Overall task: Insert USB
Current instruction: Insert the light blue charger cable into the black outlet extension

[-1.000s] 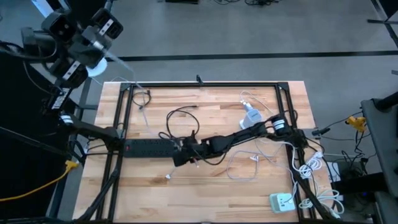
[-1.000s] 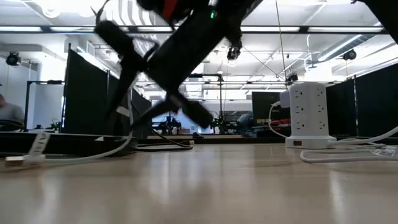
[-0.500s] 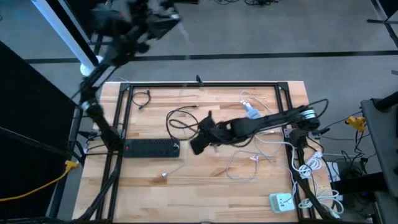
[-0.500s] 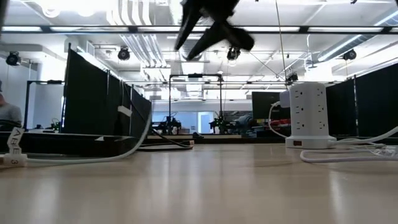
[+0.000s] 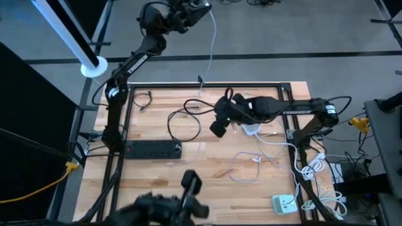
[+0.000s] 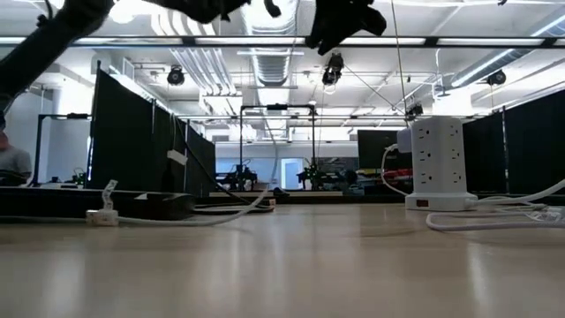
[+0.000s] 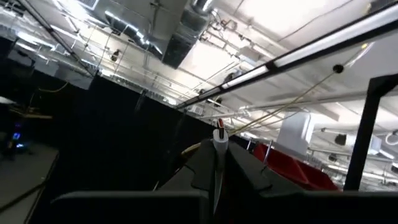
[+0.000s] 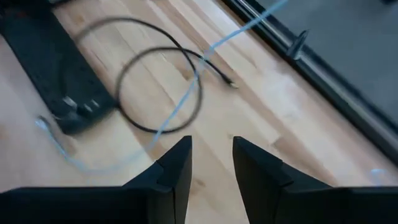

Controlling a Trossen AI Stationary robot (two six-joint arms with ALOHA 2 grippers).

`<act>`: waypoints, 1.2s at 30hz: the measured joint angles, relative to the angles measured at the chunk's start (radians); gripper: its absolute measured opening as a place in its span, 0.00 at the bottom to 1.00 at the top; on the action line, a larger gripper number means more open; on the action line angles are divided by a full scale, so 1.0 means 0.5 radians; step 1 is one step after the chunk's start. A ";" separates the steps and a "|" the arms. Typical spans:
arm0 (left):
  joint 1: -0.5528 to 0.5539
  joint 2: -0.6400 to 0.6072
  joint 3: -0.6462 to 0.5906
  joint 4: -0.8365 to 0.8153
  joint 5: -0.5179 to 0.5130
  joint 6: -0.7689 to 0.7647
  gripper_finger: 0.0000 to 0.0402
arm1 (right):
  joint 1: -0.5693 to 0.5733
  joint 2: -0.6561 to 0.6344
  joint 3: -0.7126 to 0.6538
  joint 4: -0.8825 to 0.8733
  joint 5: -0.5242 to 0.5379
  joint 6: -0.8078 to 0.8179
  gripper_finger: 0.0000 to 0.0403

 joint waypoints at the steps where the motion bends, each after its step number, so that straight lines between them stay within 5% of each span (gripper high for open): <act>1: 0.026 0.006 0.003 -0.025 0.045 0.035 0.03 | -0.013 0.000 -0.020 -0.004 0.001 -0.086 0.24; 10: 0.137 0.028 -0.006 -1.185 0.143 0.894 0.22 | -0.077 0.035 -0.298 0.310 -0.212 -0.762 0.26; 20: 0.157 -0.083 -0.003 -1.819 0.476 1.262 0.49 | -0.085 0.058 -0.645 0.907 -0.778 -0.705 0.31; 29: 0.075 -0.470 -0.003 -3.125 0.198 2.088 0.41 | -0.079 0.212 -0.864 1.556 -1.233 -0.861 0.29; 36: -0.125 -0.821 -0.066 -3.675 -0.093 2.291 0.29 | -0.081 0.593 -0.834 1.825 -1.223 -1.295 0.26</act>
